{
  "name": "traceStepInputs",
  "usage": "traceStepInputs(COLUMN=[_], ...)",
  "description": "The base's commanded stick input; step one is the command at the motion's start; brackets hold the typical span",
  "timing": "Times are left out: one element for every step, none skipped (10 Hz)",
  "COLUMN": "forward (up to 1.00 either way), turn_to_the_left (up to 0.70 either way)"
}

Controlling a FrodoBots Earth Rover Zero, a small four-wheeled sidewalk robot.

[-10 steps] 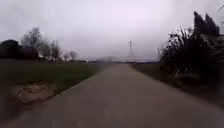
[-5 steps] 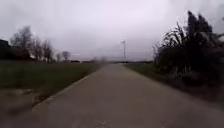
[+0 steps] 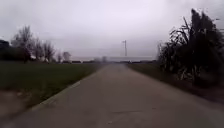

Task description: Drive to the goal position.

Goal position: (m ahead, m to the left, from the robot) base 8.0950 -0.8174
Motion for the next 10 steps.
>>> traceStepInputs(forward=[0.85, 0.85, 0.85, 0.85, 0.85, 0.85, 0.85, 0.85, 0.85, 0.85], turn_to_the_left=[0.00, 0.00, 0.00, 0.00, 0.00, 0.00, 0.00, 0.00, 0.00, 0.00])
